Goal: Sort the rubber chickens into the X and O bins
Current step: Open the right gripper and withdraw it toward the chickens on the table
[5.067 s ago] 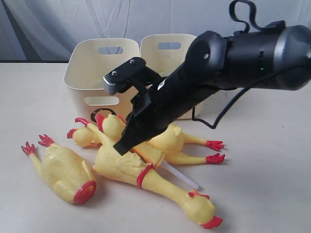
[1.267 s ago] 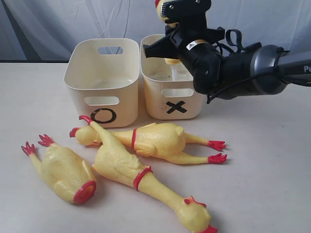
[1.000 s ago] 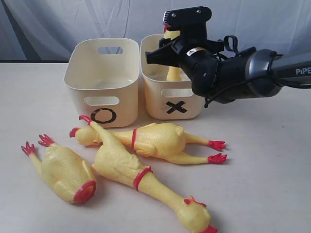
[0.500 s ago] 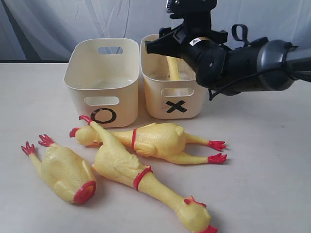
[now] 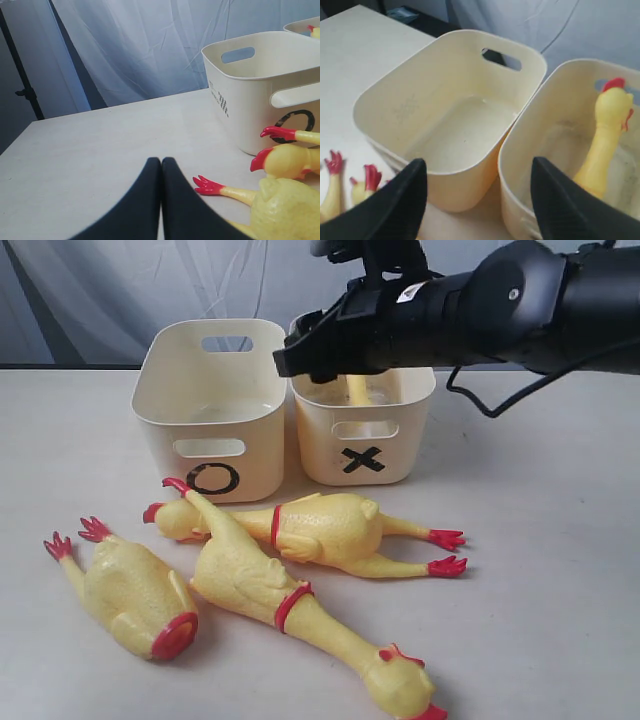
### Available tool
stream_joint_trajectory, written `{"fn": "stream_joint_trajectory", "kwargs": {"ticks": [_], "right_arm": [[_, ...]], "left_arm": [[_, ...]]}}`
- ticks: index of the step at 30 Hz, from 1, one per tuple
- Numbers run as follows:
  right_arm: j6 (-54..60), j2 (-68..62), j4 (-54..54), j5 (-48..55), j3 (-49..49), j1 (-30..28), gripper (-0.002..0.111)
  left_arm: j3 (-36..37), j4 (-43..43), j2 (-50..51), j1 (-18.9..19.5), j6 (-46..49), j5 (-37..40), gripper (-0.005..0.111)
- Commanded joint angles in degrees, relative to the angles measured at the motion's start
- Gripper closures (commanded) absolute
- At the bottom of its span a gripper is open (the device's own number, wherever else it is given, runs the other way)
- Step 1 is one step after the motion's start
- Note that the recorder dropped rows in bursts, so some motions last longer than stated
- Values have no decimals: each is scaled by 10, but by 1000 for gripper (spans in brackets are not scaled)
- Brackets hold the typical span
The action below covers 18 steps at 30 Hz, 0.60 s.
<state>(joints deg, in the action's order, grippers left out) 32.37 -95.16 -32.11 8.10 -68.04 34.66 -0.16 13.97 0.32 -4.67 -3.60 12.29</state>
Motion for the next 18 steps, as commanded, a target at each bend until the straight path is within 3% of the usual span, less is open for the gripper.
{"fn": "stream_joint_trajectory", "kwargs": {"ticks": [1, 13, 18], "right_arm": [[19, 23, 7, 95, -4, -3, 50], [31, 26, 8, 383, -4, -3, 50], [31, 26, 12, 452, -2, -3, 50]], "left_arm": [[2, 3, -3, 1, -3, -5, 107], [2, 3, -3, 1, -3, -5, 107], [2, 3, -3, 1, -3, -5, 107]]}}
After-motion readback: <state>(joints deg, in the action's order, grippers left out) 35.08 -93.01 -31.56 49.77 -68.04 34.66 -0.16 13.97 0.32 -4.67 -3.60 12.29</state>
